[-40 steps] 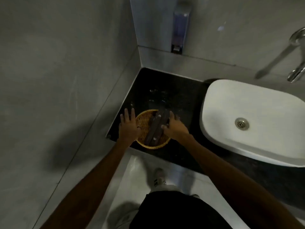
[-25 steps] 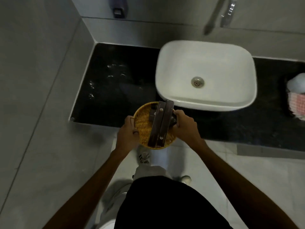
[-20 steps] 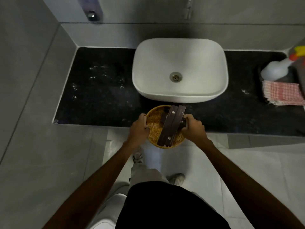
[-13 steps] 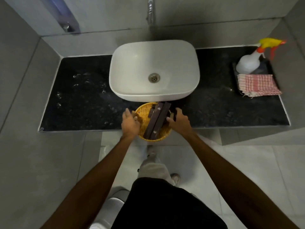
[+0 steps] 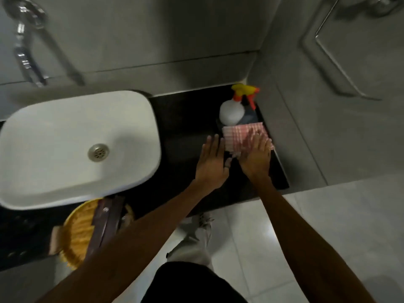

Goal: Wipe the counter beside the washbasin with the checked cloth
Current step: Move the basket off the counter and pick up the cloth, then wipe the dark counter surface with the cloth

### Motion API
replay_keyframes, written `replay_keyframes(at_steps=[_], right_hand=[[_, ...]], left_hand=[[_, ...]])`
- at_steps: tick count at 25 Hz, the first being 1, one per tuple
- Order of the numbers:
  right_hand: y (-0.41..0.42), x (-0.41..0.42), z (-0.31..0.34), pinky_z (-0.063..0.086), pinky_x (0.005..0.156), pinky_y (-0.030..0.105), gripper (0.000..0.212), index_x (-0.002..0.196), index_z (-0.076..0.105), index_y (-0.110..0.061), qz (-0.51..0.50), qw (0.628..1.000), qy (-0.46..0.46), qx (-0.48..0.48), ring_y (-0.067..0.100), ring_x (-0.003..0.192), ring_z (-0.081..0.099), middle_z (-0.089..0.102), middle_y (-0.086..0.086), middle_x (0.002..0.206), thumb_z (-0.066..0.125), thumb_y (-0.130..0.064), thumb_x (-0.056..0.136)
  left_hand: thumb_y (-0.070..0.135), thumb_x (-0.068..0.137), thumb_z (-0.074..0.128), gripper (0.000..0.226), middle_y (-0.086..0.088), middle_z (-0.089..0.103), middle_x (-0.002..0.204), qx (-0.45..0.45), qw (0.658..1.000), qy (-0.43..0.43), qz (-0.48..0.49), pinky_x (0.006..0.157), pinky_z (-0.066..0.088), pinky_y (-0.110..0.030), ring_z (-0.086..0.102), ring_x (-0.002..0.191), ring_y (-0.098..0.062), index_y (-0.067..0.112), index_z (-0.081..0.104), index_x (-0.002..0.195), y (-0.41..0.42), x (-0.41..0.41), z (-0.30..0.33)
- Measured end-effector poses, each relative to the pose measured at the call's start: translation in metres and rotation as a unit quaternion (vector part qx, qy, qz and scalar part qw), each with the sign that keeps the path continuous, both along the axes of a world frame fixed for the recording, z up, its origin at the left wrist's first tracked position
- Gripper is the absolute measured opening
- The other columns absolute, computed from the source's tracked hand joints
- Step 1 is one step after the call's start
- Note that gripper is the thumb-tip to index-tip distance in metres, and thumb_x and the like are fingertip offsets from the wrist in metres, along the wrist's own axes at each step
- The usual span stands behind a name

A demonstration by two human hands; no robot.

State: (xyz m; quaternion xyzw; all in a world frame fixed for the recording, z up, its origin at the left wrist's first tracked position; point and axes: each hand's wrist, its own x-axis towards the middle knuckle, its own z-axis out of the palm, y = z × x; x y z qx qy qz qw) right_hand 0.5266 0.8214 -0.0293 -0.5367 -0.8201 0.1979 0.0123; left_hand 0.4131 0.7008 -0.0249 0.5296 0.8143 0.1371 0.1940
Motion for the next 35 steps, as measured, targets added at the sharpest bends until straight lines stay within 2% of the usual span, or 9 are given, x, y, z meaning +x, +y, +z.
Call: replay_keyframes(at_steps=[3,10,13,16,19,21,24,28,35], right_hand=[[0.064,-0.006,-0.007,0.027,0.129,0.047,0.066,0.164,0.025,-0.006,-0.032,0.991,0.051,-0.119,0.035,0.157,0.033,0.032,0.019,0.169,0.05,-0.034,0.109],[0.108,-0.021,-0.04,0.041,0.119,0.054,0.06,0.15,0.048,-0.005,-0.067,0.986,-0.01,-0.155,0.04,0.14,0.051,0.052,0.021,0.153,0.06,-0.039,0.101],[0.115,-0.023,-0.037,0.047,0.107,0.053,0.039,0.107,0.074,-0.008,-0.06,0.993,-0.017,-0.099,0.043,0.119,0.062,0.07,0.019,0.123,0.063,-0.044,0.095],[0.103,-0.017,-0.01,0.051,0.07,0.036,0.029,0.072,0.064,-0.006,-0.059,0.978,0.137,-0.144,0.027,0.073,0.064,0.068,0.017,0.08,0.063,-0.03,0.089],[0.07,-0.001,0.031,0.056,0.066,0.015,0.011,0.103,0.071,-0.013,-0.045,0.942,0.258,-0.212,0.019,0.087,0.071,0.071,-0.004,0.088,0.069,-0.009,0.093],[0.042,-0.004,0.063,0.059,0.076,0.012,0.037,0.123,0.064,-0.017,-0.023,0.915,0.326,-0.237,0.014,0.104,0.074,0.072,-0.01,0.104,0.074,-0.001,0.091],[-0.03,-0.037,0.104,0.06,0.09,0.02,0.065,0.141,0.057,-0.014,0.0,0.883,0.398,-0.247,0.007,0.111,0.07,0.07,-0.001,0.128,0.086,-0.009,0.083],[-0.161,-0.115,0.131,0.064,0.084,0.028,0.059,0.141,0.056,-0.014,0.015,0.777,0.513,-0.365,0.017,0.109,0.074,0.071,0.002,0.126,0.08,-0.006,0.087],[-0.416,-0.227,0.114,0.06,0.08,0.034,0.041,0.123,0.062,-0.015,0.091,0.811,0.346,-0.463,0.023,0.102,0.068,0.071,0.007,0.113,0.056,-0.002,0.085]], left_hand=[[0.038,0.106,0.045,0.083,-0.016,-0.007,0.175,-0.081,0.996,-0.025,-0.029,0.134,0.001,-0.047,-0.01,0.162,-0.036,0.005,-0.004,0.165,0.09,-0.011,-0.015],[0.03,0.099,0.055,0.052,-0.018,0.047,0.148,-0.112,0.993,0.034,0.028,0.113,0.033,-0.044,0.042,0.137,-0.038,0.007,0.045,0.144,0.15,-0.03,-0.043],[0.04,0.088,0.067,0.051,-0.021,0.049,0.14,-0.11,0.993,0.017,0.031,0.104,0.035,-0.044,0.043,0.131,-0.04,0.008,0.057,0.126,0.158,-0.039,-0.039],[0.051,0.081,0.062,0.05,-0.018,0.054,0.137,-0.05,0.995,-0.085,0.024,0.101,0.036,-0.04,0.046,0.129,-0.035,0.009,0.069,0.107,0.146,-0.049,-0.019],[0.045,0.068,0.055,0.045,-0.014,0.069,0.098,0.043,0.935,-0.344,0.074,0.084,0.044,-0.037,0.059,0.092,-0.019,0.008,0.068,0.091,0.104,-0.06,0.019],[0.023,0.068,0.058,0.019,-0.004,0.061,0.085,0.072,0.88,-0.446,0.15,0.072,0.048,-0.034,0.057,0.079,-0.016,0.019,0.059,0.086,0.065,-0.071,0.046],[-0.002,0.086,0.057,0.035,-0.011,0.071,0.108,0.184,0.793,-0.519,0.26,0.078,0.06,-0.034,0.068,0.098,-0.026,0.011,0.065,0.117,-0.036,-0.102,0.077],[0.019,0.096,0.067,0.043,-0.02,0.071,0.132,0.312,0.629,-0.613,0.363,0.099,0.06,-0.048,0.071,0.118,-0.034,0.003,0.064,0.137,-0.208,-0.144,0.118],[0.001,0.098,0.061,0.024,-0.017,0.077,0.115,0.269,0.647,-0.439,0.562,0.064,0.064,-0.03,0.077,0.085,-0.022,0.01,0.071,0.118,-0.48,-0.169,0.128]])
